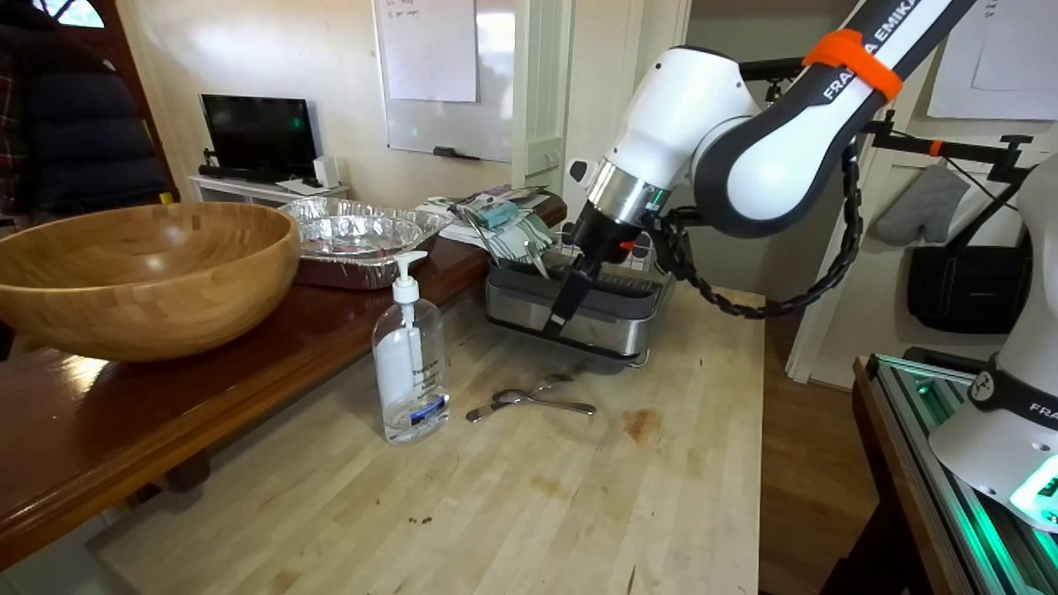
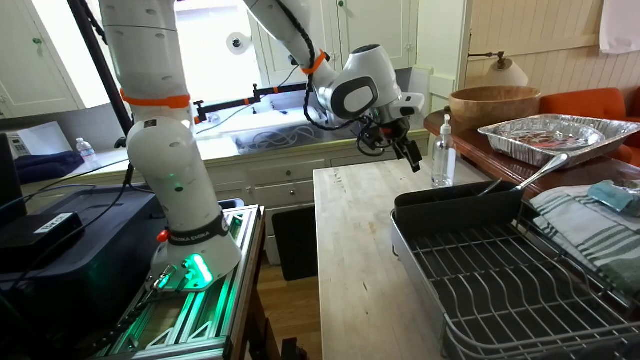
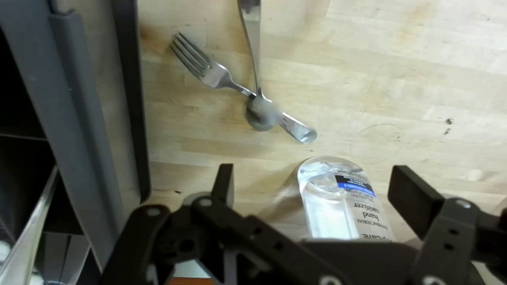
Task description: Move the spoon to the countertop
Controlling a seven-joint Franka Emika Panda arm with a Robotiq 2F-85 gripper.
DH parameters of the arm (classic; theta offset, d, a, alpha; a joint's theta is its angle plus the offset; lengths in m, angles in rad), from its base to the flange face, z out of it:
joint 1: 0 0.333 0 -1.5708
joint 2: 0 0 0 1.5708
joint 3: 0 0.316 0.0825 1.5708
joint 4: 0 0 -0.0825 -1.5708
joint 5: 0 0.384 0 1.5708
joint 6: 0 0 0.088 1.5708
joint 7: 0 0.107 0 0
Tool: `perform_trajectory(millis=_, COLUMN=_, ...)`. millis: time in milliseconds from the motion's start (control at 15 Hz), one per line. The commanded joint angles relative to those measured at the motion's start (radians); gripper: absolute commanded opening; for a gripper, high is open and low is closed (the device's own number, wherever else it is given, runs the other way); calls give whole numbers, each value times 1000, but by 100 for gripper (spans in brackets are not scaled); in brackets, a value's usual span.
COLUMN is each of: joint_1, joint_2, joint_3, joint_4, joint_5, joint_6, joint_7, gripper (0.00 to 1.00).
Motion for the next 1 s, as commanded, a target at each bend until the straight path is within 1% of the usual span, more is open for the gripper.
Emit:
perform_trajectory(millis=0, joint_1=11, joint_2=-119, joint_3=-26, joint_4=-29, joint_5=-44, joint_6=-157, joint_7=83, gripper=100)
perform_trajectory(millis=67, joint_1=-79, joint_2=-145, joint_3=59, joint_4=-29, joint_5=-50, joint_6=-199, joint_7=84, gripper=100)
perform_trajectory(millis=200, joint_1=-111, joint_2=-192, joint_3=92, joint_4=-28, joint_5=-12, joint_6=-268, joint_7=63, gripper=100)
perform_trajectory(millis=267, joint_1=-127, joint_2=-215, joint_3=106, joint_4=-30, joint_5=-12, joint_6=-294, joint_7=64, gripper=100)
perform_trajectory(millis=467, joint_1=-163, joint_2=-273, joint_3=132, joint_4=-36, joint_5=11, joint_6=-351, joint_7=41, gripper=100)
perform_trajectory(millis=600, joint_1=-178, joint_2=-302, joint_3=138, joint_4=-43, joint_5=22, joint_6=-363, joint_7=27, gripper=100)
perform_trajectory(millis=667, joint_1=-183, joint_2=-250, joint_3=149, joint_4=-6, joint_5=3, joint_6=-336, joint_7=42, gripper=100)
perform_trajectory(millis=933, joint_1=-195, joint_2=-258, joint_3=160, joint_4=-8, joint_5=2, joint_6=-337, joint_7=43, gripper=100)
